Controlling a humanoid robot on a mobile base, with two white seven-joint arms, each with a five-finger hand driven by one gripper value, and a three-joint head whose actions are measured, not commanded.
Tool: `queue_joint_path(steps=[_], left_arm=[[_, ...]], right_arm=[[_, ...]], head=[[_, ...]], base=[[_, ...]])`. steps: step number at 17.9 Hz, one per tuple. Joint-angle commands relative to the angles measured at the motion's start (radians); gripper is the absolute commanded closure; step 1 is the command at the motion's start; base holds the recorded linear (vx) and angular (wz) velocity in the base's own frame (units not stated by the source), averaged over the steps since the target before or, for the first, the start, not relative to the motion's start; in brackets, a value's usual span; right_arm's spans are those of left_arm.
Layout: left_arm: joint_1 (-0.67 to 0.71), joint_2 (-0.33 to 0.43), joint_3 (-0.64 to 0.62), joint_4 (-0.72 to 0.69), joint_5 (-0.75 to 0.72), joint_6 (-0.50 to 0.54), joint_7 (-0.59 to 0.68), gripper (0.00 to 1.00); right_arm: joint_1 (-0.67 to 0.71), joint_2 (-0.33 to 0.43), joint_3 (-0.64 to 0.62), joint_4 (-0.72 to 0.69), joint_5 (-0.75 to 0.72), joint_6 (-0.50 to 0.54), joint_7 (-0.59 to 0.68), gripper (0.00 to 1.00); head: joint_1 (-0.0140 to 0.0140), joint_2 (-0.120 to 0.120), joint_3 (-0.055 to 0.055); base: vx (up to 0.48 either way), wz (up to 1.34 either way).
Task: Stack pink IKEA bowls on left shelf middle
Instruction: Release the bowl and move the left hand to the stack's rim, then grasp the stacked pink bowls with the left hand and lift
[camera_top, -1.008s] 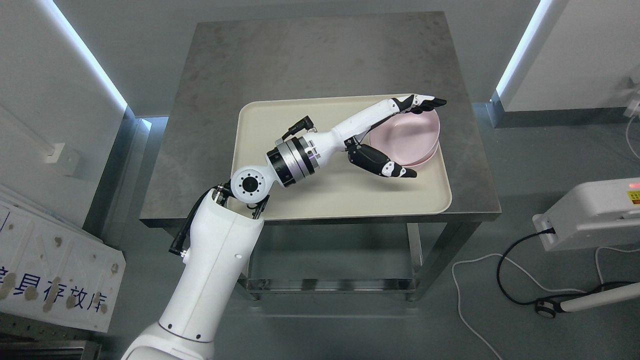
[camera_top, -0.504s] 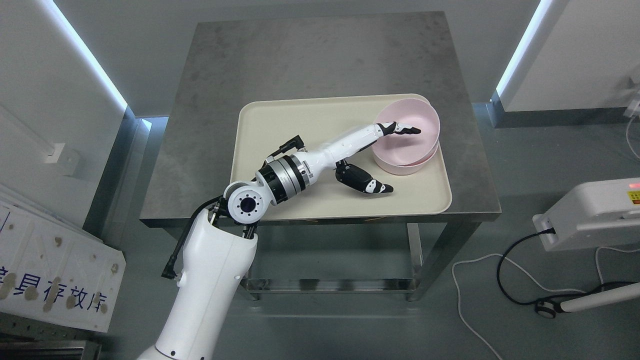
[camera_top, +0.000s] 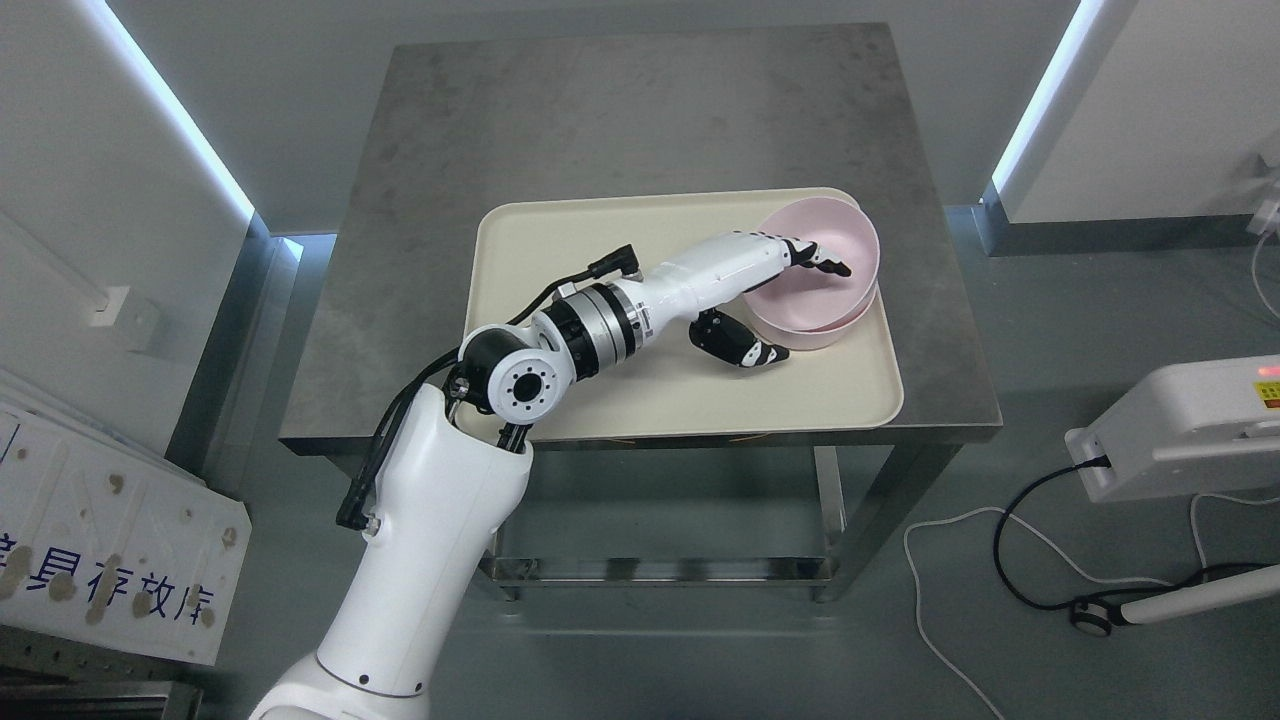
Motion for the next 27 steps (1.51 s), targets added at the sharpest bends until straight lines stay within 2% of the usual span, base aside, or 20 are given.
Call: queue_joint_path(steps=[1,6,9,15,21,27], left_arm=[[-0.01,0.017,-0.093,0.064,-0.059,-0.028,0.0,0.46],[-0.007,0.017,-0.025,0.079,-0.059,-0.085,0.003,0.63],[-0.004,0.017,0.036,0.081,-0.057,-0.132,0.015,0.8],[-0.002,0.017,0.151,0.088,-0.043,-0.215,0.035,0.98],[-0.001,0.017,0.303,0.02,0.076,-0.292,0.021,0.99],[0.106,0.017,0.43,-0.111,0.245,-0.473,-0.04,0.98]], right_arm=[[0.0,-0.017,-0.005,-0.017,-0.002,0.001,0.0,0.0],[0.0,-0.017,-0.005,-0.017,-0.002,0.001,0.0,0.0],[0.0,-0.017,-0.005,-0.017,-0.002,0.001,0.0,0.0],[0.0,-0.017,-0.005,-0.017,-0.002,0.001,0.0,0.0],[0.0,-0.017,-0.005,-0.017,-0.002,0.001,0.0,0.0],[0.0,-0.017,-0.005,-0.017,-0.002,0.001,0.0,0.0]], head=[[0.0,0.0,0.0],[0.0,0.0,0.0],[0.0,0.0,0.0],[0.0,0.0,0.0],[0.0,0.0,0.0],[0.0,0.0,0.0]], base=[[0.0,0.0],[0.0,0.0],[0.0,0.0],[0.0,0.0],[0.0,0.0],[0.0,0.0]])
